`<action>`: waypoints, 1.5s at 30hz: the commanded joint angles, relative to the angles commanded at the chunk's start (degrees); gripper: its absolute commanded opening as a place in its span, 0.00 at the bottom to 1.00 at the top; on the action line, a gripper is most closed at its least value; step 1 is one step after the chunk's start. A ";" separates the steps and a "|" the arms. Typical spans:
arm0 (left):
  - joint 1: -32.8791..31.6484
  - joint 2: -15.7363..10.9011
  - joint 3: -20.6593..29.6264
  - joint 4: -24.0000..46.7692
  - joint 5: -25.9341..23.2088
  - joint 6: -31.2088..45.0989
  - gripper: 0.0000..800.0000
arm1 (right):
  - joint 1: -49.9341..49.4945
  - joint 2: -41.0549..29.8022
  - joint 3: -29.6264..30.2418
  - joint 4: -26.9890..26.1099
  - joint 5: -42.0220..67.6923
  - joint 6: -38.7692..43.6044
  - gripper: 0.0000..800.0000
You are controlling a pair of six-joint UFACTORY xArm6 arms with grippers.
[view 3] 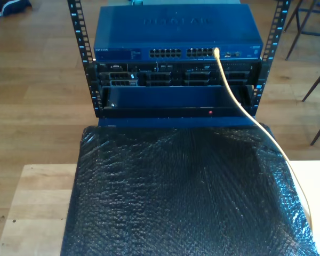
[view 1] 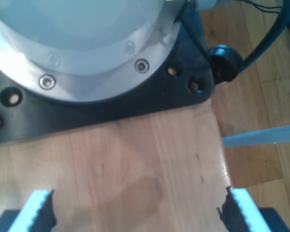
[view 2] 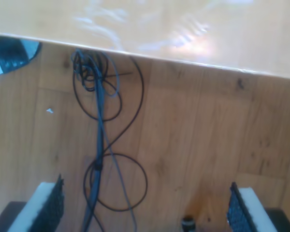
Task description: Grab the cable and plug it in
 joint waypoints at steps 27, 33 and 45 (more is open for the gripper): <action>0.00 0.00 0.00 0.00 0.00 0.00 1.00 | -8.44 -8.35 21.36 -2.99 -2.20 -2.02 0.99; 0.00 0.00 0.00 0.09 0.00 0.00 1.00 | -8.53 -10.02 24.00 -3.08 -4.75 -2.02 0.99; 0.00 0.00 0.00 0.00 0.00 0.00 1.00 | -9.76 -9.93 24.88 -2.99 -6.59 -2.02 0.99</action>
